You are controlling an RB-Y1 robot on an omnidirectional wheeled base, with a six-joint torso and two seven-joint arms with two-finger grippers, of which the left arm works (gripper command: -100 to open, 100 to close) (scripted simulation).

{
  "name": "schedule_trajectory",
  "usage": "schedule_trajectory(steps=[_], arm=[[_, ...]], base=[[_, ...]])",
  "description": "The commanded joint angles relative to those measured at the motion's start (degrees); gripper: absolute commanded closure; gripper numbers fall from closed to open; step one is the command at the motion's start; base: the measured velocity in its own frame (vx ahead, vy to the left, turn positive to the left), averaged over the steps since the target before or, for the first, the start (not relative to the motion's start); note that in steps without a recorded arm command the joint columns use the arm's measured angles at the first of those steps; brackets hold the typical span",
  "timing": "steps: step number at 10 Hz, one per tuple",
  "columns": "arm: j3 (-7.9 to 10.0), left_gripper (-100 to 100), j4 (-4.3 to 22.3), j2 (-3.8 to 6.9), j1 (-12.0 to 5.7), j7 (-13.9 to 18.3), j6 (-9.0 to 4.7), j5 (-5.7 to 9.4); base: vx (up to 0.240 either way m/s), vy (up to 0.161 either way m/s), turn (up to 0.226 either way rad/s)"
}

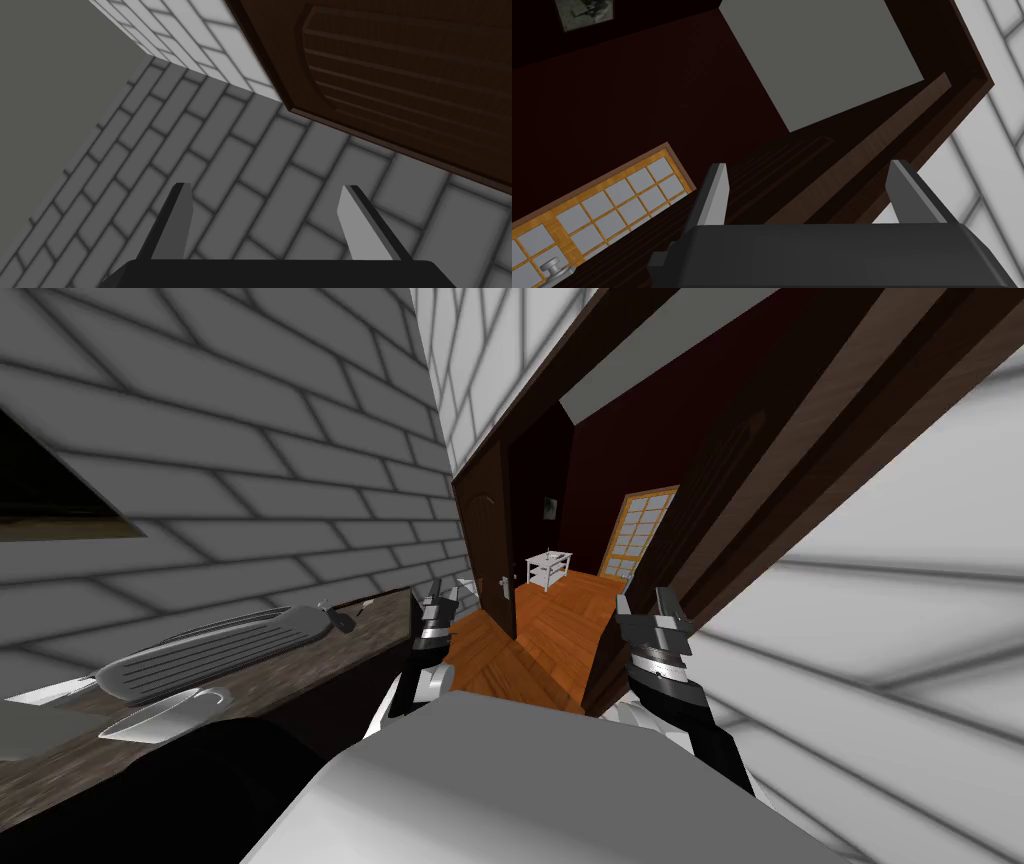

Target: Push the door open

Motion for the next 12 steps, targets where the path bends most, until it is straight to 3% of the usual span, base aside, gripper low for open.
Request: schedule_trajectory(steps=[1, 5, 12], arm=[[-0.96, -100, 2.1, 0.99, -0.89, 0.4, -0.11, 0.06], [-2.71, -100, 5.8, 2.76, -2.51, 1.3, -0.31, 0.17], [-7.46, -100, 15.6, 7.51, -6.92, 3.5, -0.84, 0.48]], base=[[0.049, 0.052, -0.062], [0.080, 0.072, -0.058], [0.084, 0.086, -0.075]])
